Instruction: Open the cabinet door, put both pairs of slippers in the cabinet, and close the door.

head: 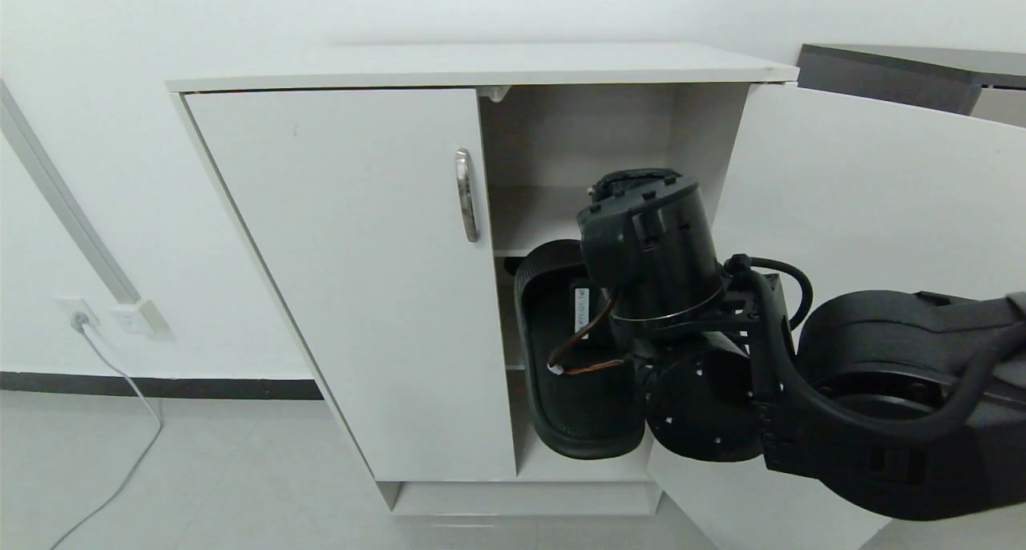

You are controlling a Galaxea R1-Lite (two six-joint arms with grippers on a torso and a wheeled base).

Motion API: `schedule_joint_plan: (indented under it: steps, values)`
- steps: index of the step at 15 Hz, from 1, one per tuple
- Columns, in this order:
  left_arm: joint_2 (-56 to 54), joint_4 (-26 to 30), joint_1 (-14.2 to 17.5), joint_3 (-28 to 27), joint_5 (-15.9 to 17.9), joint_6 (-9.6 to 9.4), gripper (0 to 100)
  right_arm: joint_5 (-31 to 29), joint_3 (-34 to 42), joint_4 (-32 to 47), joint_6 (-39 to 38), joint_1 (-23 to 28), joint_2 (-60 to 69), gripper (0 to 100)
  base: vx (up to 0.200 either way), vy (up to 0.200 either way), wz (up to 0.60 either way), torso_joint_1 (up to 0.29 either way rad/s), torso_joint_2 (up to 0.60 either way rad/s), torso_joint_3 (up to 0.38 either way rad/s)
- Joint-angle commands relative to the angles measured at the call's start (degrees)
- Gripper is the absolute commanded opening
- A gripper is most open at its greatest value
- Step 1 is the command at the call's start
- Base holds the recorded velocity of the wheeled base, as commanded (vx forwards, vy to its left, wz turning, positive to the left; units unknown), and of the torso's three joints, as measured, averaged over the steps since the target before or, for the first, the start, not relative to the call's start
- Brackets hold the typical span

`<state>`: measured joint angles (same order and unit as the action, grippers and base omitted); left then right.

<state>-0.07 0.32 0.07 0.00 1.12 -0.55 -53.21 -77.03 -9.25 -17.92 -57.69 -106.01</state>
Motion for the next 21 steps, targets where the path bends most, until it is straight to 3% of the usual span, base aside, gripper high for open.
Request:
schedule_joint_plan:
  steps: [1, 4, 16, 21]
  values:
    - [0.1, -0.1, 0.0, 0.0, 0.0, 0.02, 0, 0.0, 0.1, -0.1, 0.0, 0.6, -0.1, 0, 0.000, 0.000, 0.00, 0.000, 0.00, 0.000]
    - [0.1, 0.0, 0.0, 0.0, 0.0, -0.07, 0, 0.0, 0.6, -0.2, 0.0, 0.7, -0.3, 0, 0.000, 0.000, 0.00, 0.000, 0.00, 0.000]
    - [0.1, 0.0, 0.0, 0.0, 0.1, -0.15, 0, 0.2, 0.7, -0.3, 0.0, 2.1, -1.3, 0, 0.200, 0.000, 0.00, 0.001, 0.00, 0.004]
    - [0.1, 0.0, 0.0, 0.0, 0.1, -0.15, 0, 1.6, 0.4, -5.2, 0.3, 2.3, -3.7, 0, 0.000, 0.000, 0.00, 0.000, 0.00, 0.000]
